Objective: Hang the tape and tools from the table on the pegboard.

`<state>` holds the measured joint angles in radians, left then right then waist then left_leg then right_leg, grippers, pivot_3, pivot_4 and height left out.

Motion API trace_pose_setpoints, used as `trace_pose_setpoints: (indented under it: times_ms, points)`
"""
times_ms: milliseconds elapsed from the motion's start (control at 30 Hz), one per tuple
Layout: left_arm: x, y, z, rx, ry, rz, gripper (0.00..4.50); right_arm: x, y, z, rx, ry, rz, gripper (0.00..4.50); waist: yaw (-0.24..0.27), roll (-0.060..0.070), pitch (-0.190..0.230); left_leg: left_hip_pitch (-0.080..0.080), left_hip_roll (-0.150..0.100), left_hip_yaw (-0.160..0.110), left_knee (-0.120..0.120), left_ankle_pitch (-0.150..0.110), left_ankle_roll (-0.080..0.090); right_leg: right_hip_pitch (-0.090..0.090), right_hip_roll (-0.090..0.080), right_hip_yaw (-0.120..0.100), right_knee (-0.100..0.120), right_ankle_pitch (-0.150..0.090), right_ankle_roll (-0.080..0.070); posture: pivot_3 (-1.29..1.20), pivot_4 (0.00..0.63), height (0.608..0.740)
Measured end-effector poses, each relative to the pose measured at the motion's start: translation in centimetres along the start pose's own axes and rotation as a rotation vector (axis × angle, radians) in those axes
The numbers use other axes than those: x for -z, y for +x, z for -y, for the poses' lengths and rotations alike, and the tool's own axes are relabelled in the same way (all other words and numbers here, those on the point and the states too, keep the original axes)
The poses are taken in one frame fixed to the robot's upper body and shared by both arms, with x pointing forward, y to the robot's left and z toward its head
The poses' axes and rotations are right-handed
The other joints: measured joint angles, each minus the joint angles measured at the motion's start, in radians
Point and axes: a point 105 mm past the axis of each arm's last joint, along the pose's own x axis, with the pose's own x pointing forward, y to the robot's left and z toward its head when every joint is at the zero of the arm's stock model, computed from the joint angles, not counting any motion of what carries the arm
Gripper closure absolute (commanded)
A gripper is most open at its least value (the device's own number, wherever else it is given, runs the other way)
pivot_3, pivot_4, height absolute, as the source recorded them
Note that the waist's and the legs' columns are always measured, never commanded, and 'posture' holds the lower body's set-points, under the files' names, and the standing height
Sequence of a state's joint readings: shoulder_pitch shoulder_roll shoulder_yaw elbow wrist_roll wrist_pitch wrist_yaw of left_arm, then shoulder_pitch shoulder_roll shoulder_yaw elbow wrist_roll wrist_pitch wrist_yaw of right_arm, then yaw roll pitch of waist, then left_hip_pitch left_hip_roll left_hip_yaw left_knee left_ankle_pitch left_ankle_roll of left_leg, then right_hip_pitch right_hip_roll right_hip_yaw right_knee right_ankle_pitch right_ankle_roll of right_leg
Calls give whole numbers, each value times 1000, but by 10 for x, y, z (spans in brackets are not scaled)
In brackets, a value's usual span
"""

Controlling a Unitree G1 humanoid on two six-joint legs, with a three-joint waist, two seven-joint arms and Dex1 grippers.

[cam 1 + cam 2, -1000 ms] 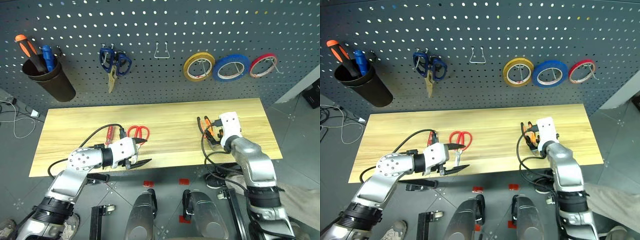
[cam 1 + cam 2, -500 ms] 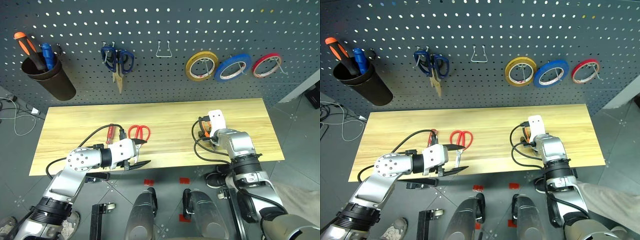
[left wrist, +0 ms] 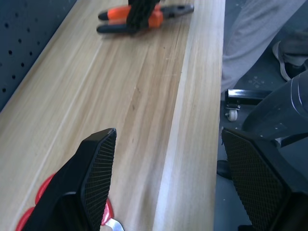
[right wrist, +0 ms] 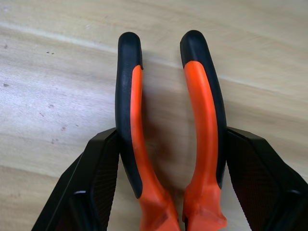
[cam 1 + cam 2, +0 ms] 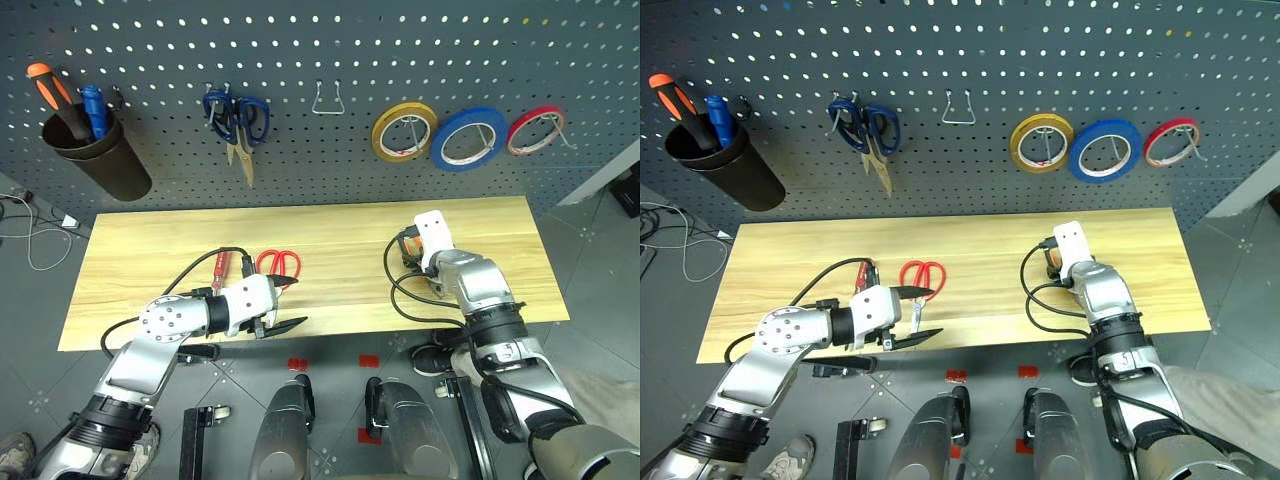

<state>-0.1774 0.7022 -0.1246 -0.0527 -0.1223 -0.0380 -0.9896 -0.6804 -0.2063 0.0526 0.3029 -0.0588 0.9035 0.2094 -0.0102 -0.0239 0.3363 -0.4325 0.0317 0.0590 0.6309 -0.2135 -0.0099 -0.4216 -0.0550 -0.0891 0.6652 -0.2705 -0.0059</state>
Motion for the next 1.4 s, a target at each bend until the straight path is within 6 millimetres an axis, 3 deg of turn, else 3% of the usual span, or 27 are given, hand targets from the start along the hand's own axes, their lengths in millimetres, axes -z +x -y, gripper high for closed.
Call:
trace_pose_setpoints:
  times_ms: [67,133,300,433,600,700,833,933,1000,1133,1400]
  points:
    - [0,-3,-1,-24,-37,8,838,-6,-13,-7,-23,-33,44,1509,-2,0,0,0,0,0,0,0,0,0,0,0,0,0,0,-31,318,740]
    - [-3,-6,-5,-75,-85,37,838,-20,-29,-27,-86,-38,125,1509,-9,0,0,0,1,-1,0,0,0,0,1,0,0,0,0,-31,318,740]
    - [-11,-24,-17,-220,-217,115,838,-85,-86,-85,-261,-75,479,1509,-23,0,0,0,1,-2,1,0,0,0,1,-1,2,0,0,-21,317,740]
    - [-17,-47,-35,-402,-378,194,838,-137,-122,-111,-314,-36,738,1509,-19,0,0,0,0,-3,4,0,0,0,0,0,4,0,0,13,312,740]
    - [-23,-67,-52,-519,-436,206,838,-214,-166,-102,-254,27,1059,1509,-11,-1,0,0,0,-4,12,0,0,0,0,-1,11,0,0,26,312,740]
    - [-25,-67,-58,-538,-458,200,838,-238,-170,-96,-221,59,1144,1509,-2,-1,0,0,0,-4,14,0,0,0,0,0,14,0,0,33,313,740]
    - [-54,-68,-88,-610,-384,258,838,-285,-176,-82,-134,84,1261,1509,7,-1,0,0,0,-4,14,1,-1,-1,0,-1,16,0,-1,32,315,740]
    - [-63,-69,-97,-640,-360,278,838,-300,-183,-83,-109,84,1343,1509,7,-1,0,0,0,-3,13,1,-1,-1,0,0,14,0,-1,47,315,740]
    - [-69,-67,-103,-657,-363,298,838,-304,-175,-82,-92,99,1346,1509,8,-1,0,-1,0,-2,13,1,-1,-1,0,0,13,0,-1,63,319,740]
    - [-77,-64,-108,-668,-350,315,838,-306,-168,-87,-90,135,1372,1509,5,-1,0,-1,1,-2,13,1,-1,-1,0,0,14,0,-1,85,333,740]
    - [-75,-62,-108,-672,-355,304,838,-296,-160,-97,-78,210,1384,1509,16,-2,1,0,1,-3,13,1,-1,-1,0,0,14,0,-1,117,354,740]
